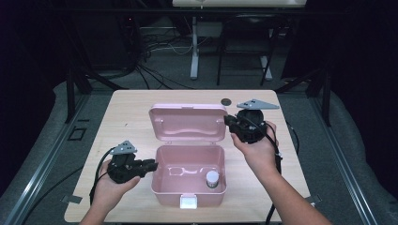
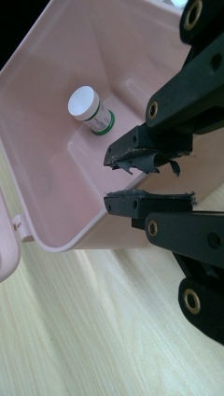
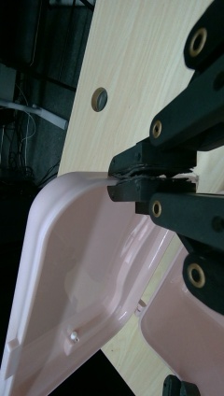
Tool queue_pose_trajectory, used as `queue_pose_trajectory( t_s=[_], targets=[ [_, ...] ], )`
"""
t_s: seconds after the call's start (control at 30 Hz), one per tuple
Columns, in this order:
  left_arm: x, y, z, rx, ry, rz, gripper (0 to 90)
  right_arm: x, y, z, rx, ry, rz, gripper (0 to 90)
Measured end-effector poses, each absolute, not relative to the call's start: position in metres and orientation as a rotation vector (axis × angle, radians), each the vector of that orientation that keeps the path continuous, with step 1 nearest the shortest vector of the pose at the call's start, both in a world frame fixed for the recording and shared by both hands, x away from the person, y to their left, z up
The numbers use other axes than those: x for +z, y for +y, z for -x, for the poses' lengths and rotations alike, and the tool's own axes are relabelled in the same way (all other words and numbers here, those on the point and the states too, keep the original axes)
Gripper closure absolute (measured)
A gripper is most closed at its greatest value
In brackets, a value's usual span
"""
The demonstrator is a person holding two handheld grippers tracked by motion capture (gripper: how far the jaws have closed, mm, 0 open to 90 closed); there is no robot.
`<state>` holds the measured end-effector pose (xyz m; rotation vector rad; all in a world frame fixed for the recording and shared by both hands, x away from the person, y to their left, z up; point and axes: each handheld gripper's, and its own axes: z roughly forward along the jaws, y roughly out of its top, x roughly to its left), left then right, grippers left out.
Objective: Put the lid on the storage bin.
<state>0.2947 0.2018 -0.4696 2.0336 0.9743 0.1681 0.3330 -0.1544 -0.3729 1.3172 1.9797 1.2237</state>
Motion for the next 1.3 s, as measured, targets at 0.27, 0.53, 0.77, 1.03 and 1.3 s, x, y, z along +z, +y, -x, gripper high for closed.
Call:
queue_pose_trajectory(
  t_s=[0.27,0.53,0.77,1.03,1.3],
  targets=[
    [-0.470,0.202,-0.295,0.168,0.975,-2.031,75.5,-0.373,-0.155,-0.329,1.227,1.980,-1.309,86.7],
    [-0.470,0.202,-0.294,0.164,0.982,-2.025,75.5,-0.375,-0.155,-0.325,1.235,1.973,-1.296,86.6],
    [-0.470,0.202,-0.294,0.163,0.982,-2.024,75.5,-0.376,-0.155,-0.322,1.241,1.969,-1.285,86.6],
    [-0.470,0.202,-0.294,0.161,0.980,-2.023,75.6,-0.377,-0.156,-0.318,1.246,1.966,-1.271,86.5],
    [-0.470,0.202,-0.295,0.161,0.980,-2.022,75.5,-0.378,-0.156,-0.315,1.249,1.962,-1.263,86.4]
  ],
)
